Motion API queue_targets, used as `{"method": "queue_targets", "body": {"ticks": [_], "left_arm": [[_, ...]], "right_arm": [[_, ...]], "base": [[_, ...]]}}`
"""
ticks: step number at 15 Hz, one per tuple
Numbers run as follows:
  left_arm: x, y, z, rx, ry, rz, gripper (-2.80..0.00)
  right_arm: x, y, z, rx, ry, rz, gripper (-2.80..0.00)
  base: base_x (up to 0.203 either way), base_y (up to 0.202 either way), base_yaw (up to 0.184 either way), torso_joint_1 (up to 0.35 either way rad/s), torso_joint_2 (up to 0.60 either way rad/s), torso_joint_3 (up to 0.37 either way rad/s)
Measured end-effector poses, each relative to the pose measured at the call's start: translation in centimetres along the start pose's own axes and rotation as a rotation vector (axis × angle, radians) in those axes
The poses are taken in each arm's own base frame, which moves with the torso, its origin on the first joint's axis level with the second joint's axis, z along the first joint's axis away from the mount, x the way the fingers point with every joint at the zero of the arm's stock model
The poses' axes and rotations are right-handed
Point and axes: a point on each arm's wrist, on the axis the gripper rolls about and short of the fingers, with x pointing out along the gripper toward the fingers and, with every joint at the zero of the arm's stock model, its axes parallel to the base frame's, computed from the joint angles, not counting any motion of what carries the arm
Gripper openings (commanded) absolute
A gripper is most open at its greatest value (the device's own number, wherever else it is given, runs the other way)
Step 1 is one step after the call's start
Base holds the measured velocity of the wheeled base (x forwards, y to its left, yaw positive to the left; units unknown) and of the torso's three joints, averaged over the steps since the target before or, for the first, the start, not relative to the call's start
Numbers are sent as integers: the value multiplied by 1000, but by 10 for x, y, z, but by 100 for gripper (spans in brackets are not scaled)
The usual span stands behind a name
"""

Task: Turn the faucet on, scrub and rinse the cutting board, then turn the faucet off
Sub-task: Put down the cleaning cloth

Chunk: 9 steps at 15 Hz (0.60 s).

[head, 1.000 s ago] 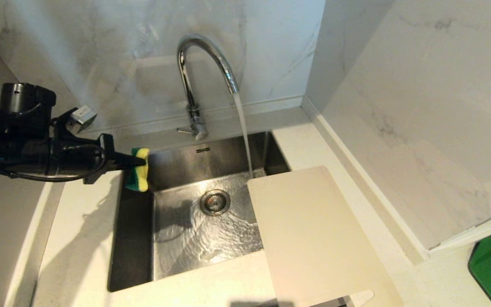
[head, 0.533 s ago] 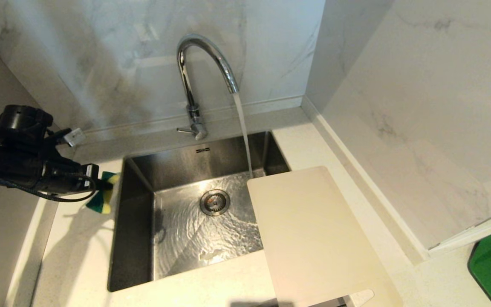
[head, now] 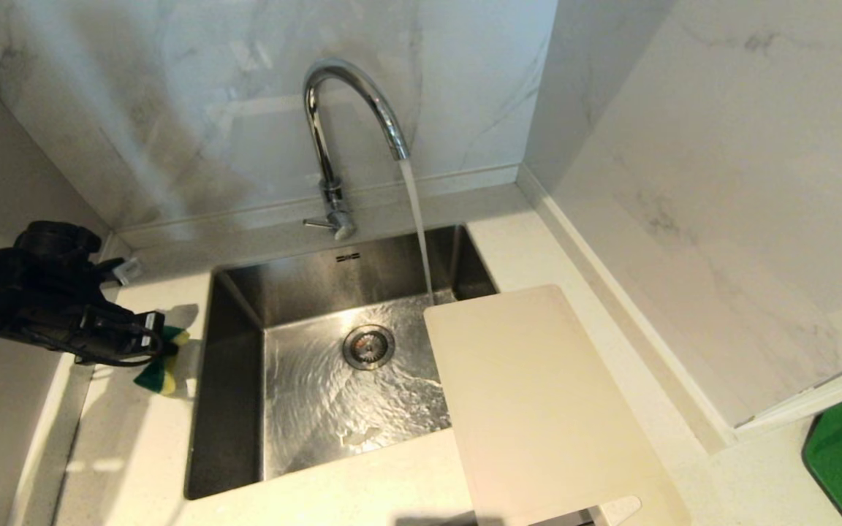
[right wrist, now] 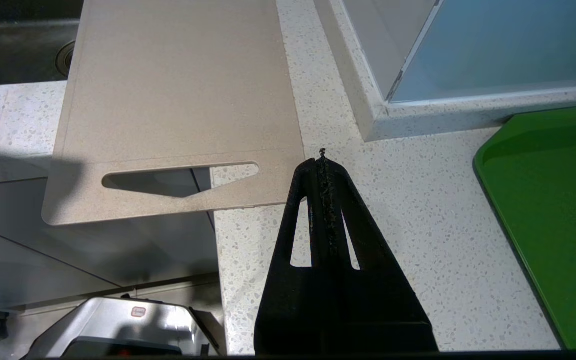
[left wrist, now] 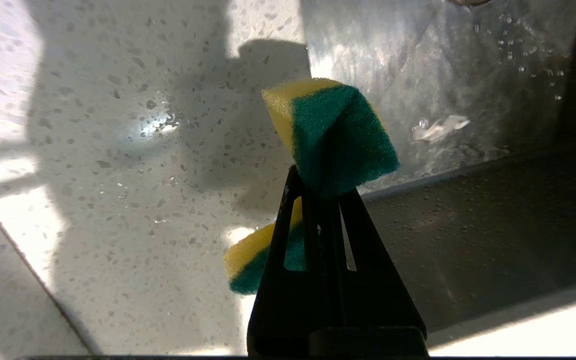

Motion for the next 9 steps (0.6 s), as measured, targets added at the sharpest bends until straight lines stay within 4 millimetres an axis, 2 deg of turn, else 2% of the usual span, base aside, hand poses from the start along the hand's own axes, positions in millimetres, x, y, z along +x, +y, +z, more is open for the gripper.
{"method": "queue_targets", "body": {"ticks": [6,7,9], "left_arm": [[15,12,-5,-21,43,20,-280],[15,15,-6,-19,46,24,0],[15,17,-7,-14,43,26,0]], "right_arm": [[0,0,0,0,1,1,-280],[0,0,0,0,0,0,-280],[0,0,0,0,0,0,-280]], "base": [[0,0,0,0,0,0],[0,0,0,0,0,0],[0,0,0,0,0,0]]}}
